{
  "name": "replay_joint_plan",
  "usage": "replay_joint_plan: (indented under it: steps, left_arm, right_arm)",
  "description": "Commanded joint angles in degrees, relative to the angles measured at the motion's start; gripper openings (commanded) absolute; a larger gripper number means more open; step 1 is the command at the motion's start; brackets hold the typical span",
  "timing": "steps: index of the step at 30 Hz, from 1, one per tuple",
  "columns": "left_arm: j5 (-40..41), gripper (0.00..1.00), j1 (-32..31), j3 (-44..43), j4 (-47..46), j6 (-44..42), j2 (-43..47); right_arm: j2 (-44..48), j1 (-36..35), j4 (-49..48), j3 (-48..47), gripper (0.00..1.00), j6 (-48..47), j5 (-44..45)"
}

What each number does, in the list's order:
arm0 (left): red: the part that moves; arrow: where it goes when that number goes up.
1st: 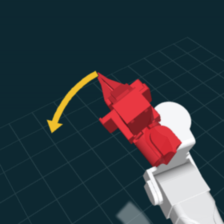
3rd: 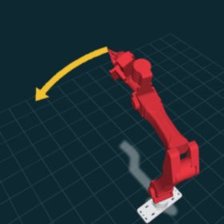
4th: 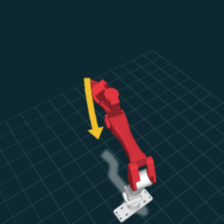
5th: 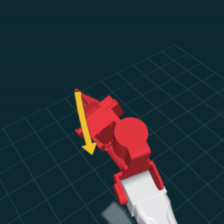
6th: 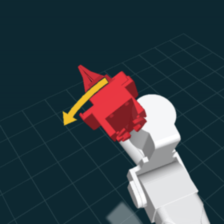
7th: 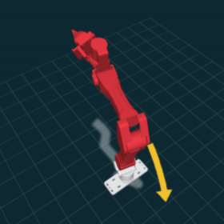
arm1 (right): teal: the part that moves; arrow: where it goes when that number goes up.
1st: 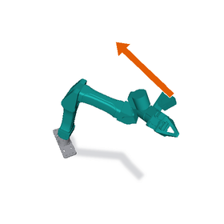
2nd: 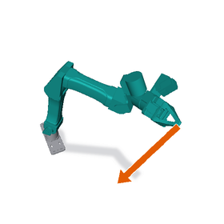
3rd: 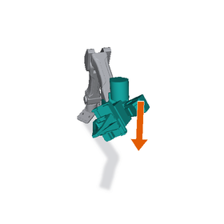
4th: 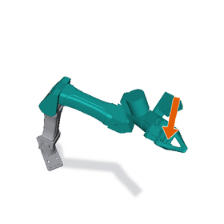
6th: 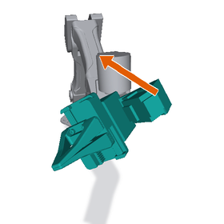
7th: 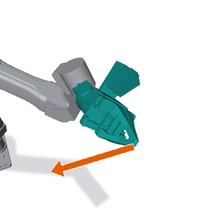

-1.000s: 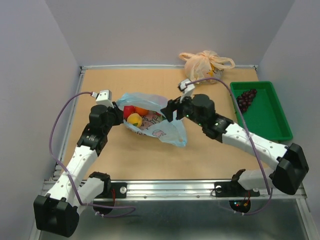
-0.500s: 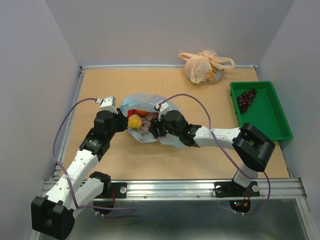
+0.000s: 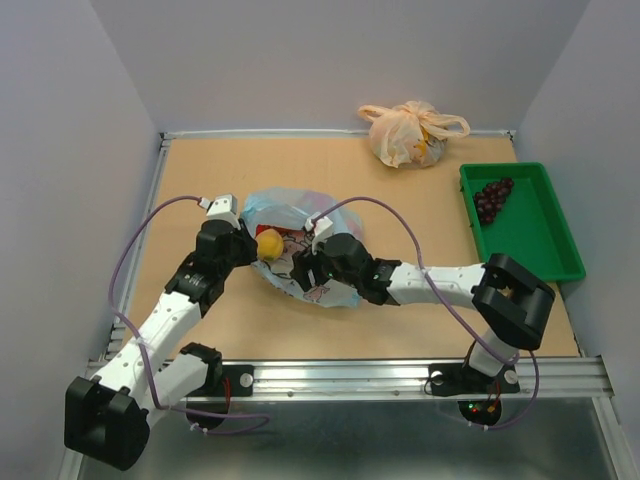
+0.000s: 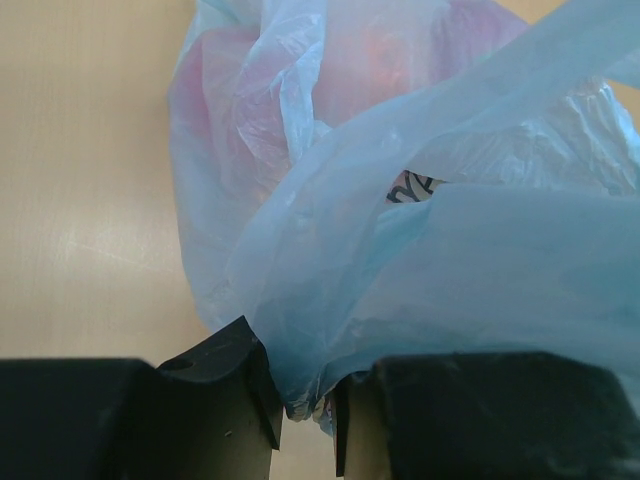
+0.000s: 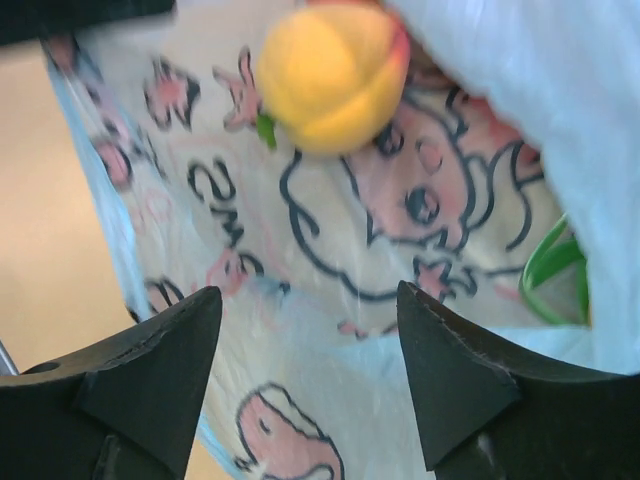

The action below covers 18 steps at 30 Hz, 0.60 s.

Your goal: Untie the knot of the plastic bag and take out the fruit

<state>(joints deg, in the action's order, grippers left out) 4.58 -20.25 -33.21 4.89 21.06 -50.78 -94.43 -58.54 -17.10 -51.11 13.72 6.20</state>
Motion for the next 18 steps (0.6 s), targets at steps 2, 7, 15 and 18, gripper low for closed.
replay_joint_plan:
  steps: [2, 7, 15, 18]
  left_arm:
    - [0.43, 0.30, -0.23, -0.27, 0.30, -0.84, 0.07]
    - [0.17, 0.30, -0.32, -0.27, 0.21, -0.67, 0.60]
    - [-0.71, 0.30, -0.23, -0.19, -0.67, -0.93, 1.13]
    - [-0.97, 0.30, -0.23, -0.19, -0.84, -0.93, 0.86]
  right_arm:
    - [-2.32, -0.08, -6.19, -7.50, 0.80, 4.82, 5.49]
    - [-10.40, -0.08, -11.10, -12.51, 0.92, 13.33, 8.73]
    - [-19.55, 0.01, -17.61, -16.99, 1.00, 23.28, 17.18]
    - [-21.40, 0.01, -19.98, -18.14, 1.00, 25.30, 18.15]
